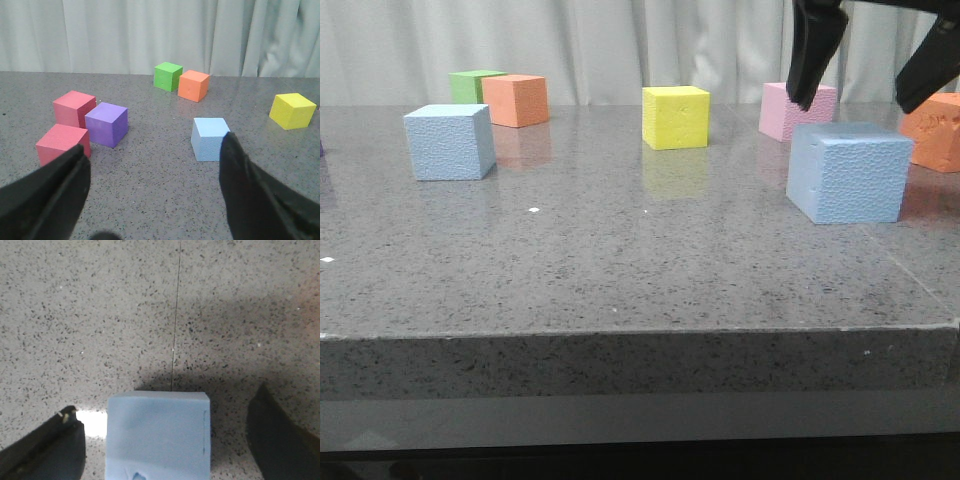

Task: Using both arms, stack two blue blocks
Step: 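Lower the right gripper over the light-blue cube nearest it, then close the right gripper on the light-blue cube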

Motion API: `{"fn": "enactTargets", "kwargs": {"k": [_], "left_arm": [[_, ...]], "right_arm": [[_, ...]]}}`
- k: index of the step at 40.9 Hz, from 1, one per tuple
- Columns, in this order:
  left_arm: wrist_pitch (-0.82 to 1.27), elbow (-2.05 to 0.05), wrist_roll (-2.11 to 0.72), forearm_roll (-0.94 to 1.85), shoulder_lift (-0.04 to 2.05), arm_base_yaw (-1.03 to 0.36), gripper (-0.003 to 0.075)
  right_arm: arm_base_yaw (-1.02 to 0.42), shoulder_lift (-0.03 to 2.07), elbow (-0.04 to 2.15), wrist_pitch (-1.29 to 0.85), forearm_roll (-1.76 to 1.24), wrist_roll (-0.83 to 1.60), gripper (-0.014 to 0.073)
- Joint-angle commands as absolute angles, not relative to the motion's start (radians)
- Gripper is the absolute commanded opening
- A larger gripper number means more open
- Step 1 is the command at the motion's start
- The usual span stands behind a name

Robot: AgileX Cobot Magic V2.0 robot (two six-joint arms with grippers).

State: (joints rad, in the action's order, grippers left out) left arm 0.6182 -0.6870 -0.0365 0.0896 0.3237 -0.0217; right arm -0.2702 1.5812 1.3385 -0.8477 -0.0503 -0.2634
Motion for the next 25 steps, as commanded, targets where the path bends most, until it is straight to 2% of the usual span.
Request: {"fn": "enactTargets", "kwargs": {"k": [1, 25], "left_arm": [[0.53, -0.711, -0.028, 0.099, 0.341, -0.019, 0.0533], [0.53, -0.711, -0.028, 0.099, 0.341, -0.019, 0.0533]], "right_arm": [[-0.273, 1.566, 1.374, -0.798, -0.05, -0.266, 0.0652], [-0.273, 1.652, 1.374, -0.865, -0.061, -0.266, 0.0652]]}}
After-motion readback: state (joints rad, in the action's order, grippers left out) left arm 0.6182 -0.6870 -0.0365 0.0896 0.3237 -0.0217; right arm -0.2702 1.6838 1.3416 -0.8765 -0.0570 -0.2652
